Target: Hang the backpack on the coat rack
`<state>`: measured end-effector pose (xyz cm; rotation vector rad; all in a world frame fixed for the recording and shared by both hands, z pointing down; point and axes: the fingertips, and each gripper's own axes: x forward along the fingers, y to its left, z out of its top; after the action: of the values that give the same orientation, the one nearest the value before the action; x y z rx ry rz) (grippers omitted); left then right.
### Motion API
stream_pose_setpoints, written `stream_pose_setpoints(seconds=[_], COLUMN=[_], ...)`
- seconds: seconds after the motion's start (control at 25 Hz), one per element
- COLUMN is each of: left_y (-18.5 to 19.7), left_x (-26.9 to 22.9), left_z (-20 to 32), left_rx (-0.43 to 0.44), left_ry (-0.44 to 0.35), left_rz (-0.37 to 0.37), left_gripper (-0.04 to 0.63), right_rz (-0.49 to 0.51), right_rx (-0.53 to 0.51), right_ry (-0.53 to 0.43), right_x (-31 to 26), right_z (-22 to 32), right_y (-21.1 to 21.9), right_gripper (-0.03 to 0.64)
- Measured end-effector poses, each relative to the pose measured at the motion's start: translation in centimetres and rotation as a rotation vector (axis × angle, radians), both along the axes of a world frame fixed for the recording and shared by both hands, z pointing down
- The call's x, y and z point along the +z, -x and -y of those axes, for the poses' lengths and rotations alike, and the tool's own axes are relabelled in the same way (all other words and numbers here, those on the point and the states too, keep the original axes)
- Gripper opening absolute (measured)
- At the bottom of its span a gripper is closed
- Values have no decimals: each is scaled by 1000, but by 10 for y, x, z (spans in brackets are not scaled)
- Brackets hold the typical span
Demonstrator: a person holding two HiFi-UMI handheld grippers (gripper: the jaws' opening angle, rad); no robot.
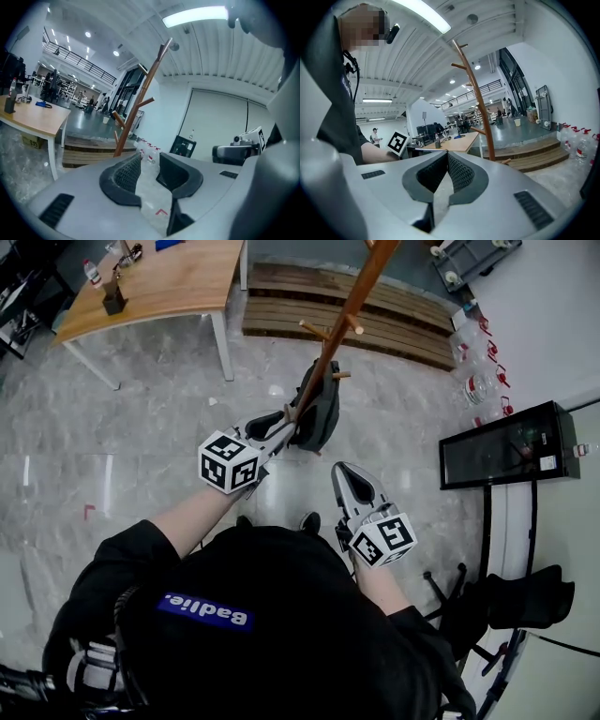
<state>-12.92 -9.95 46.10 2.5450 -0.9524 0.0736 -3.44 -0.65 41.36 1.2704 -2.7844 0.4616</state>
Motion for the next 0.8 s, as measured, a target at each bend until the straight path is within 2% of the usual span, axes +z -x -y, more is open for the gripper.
stream_pose_setpoints(seconds=[0.24,0.44,0.68,0.8], left_y=[0,-16,-36,-41], left_x=[-39,-61,-69,-65], left_z=[-51,-68,-79,-78], left_rx=[-50,-45,-37,-43], left_ry=[-80,-187,-265,-249], left_rz=[-38,-4,36,40], left_gripper=[127,123,56,11], right_rz=[-11,-35,-52,-44], right_rx=[-92,-181,-247,-263], right_ry=[-24,-68,-77,-77], right_x=[-16,-27,-18,-16], right_z=[-1,3,4,5], right_y=[8,10,9,7], right_gripper=[8,8,8,8])
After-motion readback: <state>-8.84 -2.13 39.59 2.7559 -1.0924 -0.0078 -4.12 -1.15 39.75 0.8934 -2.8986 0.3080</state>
